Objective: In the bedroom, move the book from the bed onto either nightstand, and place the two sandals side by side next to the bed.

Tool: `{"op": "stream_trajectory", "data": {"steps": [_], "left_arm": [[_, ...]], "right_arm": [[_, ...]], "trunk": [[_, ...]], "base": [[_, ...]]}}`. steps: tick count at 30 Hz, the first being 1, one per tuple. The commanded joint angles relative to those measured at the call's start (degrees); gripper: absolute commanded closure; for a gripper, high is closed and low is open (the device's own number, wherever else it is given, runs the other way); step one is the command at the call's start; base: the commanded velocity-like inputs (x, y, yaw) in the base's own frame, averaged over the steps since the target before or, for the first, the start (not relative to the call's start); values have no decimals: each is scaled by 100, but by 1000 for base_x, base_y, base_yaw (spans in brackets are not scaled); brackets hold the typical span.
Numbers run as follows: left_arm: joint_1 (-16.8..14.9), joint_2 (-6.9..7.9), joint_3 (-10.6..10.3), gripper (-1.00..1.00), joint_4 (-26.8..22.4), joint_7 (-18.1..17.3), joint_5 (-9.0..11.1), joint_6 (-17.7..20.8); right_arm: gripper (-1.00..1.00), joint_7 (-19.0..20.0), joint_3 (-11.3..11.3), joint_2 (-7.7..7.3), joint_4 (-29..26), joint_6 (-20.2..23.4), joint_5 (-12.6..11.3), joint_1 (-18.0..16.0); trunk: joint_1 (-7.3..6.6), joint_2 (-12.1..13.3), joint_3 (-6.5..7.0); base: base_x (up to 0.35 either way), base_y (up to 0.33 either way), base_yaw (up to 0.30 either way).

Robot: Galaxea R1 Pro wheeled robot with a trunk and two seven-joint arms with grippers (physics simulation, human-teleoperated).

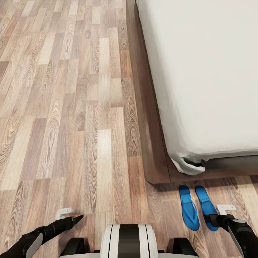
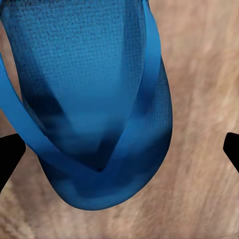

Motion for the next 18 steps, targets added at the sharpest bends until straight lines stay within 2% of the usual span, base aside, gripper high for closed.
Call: {"op": "stream_trajectory", "data": {"steps": [1,7,18], "left_arm": [[-1,1,12,-100,-1,-8,45,47],[-1,1,10,-100,-1,-16,44,51],[-1,1,3,-100,-1,-9,42,55]], "right_arm": [[-100,53,-29,4,-11,25,61,-1],[-100,51,-29,4,-11,25,61,-1],[-100,54,-29,4,-28,25,61,-1]], "trunk": [[-1,-1,-3],[-1,-1,-3],[-29,14,241]], "base": [[0,0,0],[0,0,0],[0,0,0]]}}
